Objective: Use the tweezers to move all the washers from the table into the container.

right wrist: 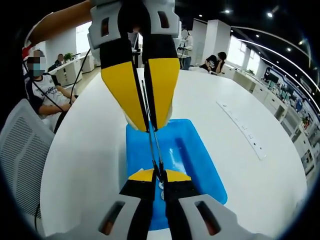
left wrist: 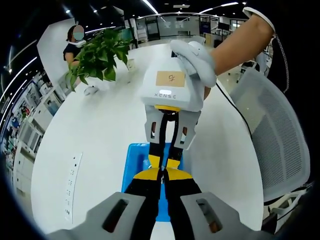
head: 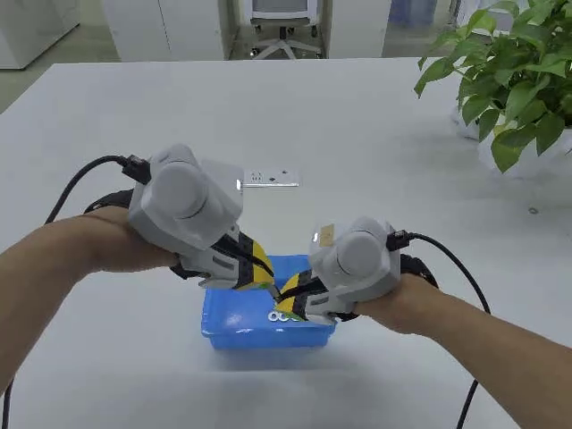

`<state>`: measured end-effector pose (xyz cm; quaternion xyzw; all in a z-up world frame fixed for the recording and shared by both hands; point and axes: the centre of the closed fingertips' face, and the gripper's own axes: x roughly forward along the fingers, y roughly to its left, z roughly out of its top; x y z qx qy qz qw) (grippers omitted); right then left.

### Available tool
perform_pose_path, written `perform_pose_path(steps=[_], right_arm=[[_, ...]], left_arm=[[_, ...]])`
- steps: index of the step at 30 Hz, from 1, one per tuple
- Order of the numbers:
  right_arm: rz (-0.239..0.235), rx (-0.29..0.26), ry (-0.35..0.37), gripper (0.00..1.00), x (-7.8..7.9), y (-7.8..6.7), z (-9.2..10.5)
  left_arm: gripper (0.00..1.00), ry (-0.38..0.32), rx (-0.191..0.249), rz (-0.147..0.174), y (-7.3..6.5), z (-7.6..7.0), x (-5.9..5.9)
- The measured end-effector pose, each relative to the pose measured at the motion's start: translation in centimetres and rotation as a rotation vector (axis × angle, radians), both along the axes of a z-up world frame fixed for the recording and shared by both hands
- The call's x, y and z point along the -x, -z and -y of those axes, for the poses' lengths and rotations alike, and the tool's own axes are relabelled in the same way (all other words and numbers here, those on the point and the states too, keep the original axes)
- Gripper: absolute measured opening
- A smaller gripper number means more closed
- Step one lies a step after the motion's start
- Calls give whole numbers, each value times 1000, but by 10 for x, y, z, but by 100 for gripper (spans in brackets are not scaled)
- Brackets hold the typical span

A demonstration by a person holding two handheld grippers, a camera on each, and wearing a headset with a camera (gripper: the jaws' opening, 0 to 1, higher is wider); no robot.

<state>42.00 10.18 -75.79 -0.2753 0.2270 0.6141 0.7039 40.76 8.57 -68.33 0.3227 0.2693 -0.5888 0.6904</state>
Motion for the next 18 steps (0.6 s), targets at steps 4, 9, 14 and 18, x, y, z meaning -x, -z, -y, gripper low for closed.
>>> perform_pose_path(steps=[4, 9, 14, 18], right_arm=[[11, -5, -17, 6, 4, -5, 0], [32, 7, -37, 6, 11, -11, 3], [41, 12, -45, 5, 19, -16, 7], [53, 24, -59, 5, 25, -19, 10]], left_arm=[[6, 19, -19, 17, -4, -2, 6], [6, 27, -32, 23, -7, -7, 12], [6, 36, -37, 28, -10, -8, 17], [6, 47, -47, 30, -9, -9, 23]])
